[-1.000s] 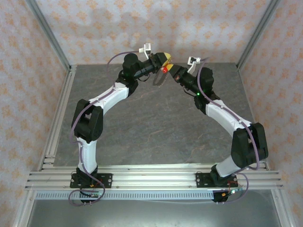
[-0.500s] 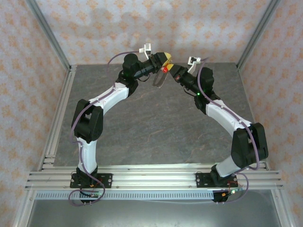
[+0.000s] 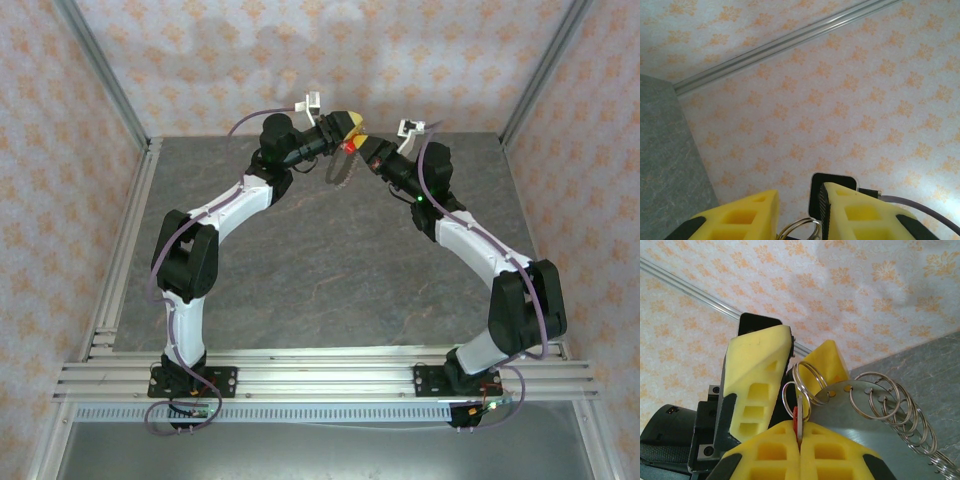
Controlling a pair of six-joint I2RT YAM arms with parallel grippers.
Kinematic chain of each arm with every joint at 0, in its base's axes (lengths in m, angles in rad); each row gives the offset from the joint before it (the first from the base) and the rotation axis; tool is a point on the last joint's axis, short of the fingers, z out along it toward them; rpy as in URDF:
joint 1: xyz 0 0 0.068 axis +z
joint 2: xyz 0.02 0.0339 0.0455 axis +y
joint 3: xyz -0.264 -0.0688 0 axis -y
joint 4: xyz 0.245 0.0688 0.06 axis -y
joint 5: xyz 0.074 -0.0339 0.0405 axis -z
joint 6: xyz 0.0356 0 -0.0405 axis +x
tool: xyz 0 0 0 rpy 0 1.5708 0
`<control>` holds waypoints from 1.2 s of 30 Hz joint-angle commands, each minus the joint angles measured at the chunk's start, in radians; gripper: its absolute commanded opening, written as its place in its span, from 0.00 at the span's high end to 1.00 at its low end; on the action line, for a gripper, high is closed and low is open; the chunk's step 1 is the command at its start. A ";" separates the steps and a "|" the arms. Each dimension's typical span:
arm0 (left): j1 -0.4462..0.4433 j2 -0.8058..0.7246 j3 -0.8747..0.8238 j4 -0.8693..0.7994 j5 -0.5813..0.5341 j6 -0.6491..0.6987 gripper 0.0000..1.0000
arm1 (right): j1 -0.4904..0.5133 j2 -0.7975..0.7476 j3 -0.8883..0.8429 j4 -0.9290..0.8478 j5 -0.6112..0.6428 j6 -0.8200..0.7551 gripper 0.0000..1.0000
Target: Put the keys on the keyring
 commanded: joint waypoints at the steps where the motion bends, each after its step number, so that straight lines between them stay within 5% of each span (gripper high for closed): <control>1: -0.021 -0.048 0.009 0.053 0.048 0.022 0.71 | -0.002 -0.027 0.036 0.057 -0.014 -0.002 1.00; 11: -0.028 -0.048 0.027 -0.002 0.075 0.068 0.71 | -0.003 -0.029 0.036 0.055 -0.016 -0.004 1.00; 18: -0.036 -0.062 0.027 -0.086 0.096 0.146 1.00 | -0.011 -0.040 0.035 0.030 -0.026 -0.017 1.00; 36: -0.034 -0.157 -0.095 0.067 -0.089 0.090 1.00 | -0.026 -0.111 -0.072 0.000 -0.056 -0.045 1.00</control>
